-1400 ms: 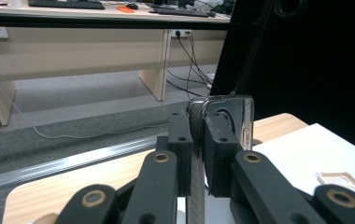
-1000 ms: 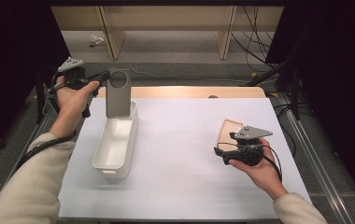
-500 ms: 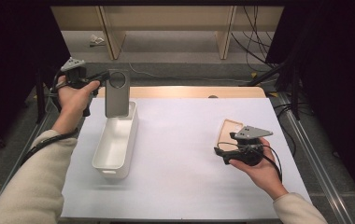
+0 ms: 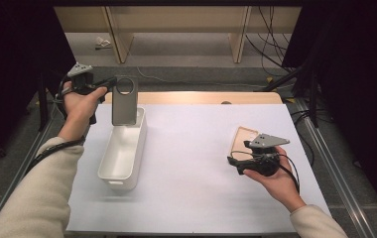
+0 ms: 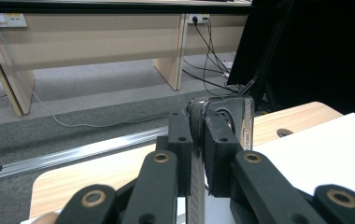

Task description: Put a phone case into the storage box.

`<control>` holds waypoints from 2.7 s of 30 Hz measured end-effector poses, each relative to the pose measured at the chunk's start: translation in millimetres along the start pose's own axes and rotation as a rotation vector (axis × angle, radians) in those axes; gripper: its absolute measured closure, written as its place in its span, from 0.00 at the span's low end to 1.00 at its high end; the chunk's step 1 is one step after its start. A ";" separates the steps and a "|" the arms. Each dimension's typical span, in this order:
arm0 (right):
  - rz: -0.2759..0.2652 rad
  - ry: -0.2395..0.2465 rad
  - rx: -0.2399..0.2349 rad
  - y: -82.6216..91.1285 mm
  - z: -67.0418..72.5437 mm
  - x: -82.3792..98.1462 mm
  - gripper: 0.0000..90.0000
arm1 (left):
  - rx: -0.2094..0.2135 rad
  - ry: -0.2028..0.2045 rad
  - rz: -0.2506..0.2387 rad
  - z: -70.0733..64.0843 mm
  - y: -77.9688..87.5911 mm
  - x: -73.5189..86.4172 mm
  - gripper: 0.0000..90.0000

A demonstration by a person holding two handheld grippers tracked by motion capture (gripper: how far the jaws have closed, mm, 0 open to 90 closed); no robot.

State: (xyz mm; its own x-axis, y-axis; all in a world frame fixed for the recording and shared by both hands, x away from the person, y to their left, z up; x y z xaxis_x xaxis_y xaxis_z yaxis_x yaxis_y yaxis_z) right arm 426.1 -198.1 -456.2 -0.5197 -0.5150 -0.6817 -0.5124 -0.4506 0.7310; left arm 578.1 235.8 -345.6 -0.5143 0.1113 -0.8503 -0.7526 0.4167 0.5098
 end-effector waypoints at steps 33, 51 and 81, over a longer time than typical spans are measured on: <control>0.005 0.001 -0.006 -0.4 0.4 0.5 0.20 | -0.006 -0.007 0.041 0.3 -27.4 16.8 0.91; 0.004 -0.001 -0.009 -0.8 0.7 0.4 0.21 | -0.005 -0.011 0.076 1.5 -41.4 30.0 0.91; 0.005 0.001 -0.008 -1.4 0.6 0.6 0.21 | -0.037 0.012 0.120 13.6 -54.4 47.4 0.90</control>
State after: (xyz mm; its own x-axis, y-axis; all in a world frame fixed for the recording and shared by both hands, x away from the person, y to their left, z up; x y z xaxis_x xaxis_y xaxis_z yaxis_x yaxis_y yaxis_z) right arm 426.1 -197.3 -457.6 -0.5217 -0.5177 -0.6781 -0.5045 -0.4538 0.7345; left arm 600.3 230.6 -415.4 -0.6062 0.1474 -0.7815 -0.7002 0.3671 0.6124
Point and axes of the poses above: each handheld gripper's, and its own axes: y roughly backward along the jaws, x roughly out of its underside, z roughly to its left, the point moved 7 cm from there along -y, roughly forward along the jaws, and after that the axes turned 13 degrees about z, right-handed, at the moved point
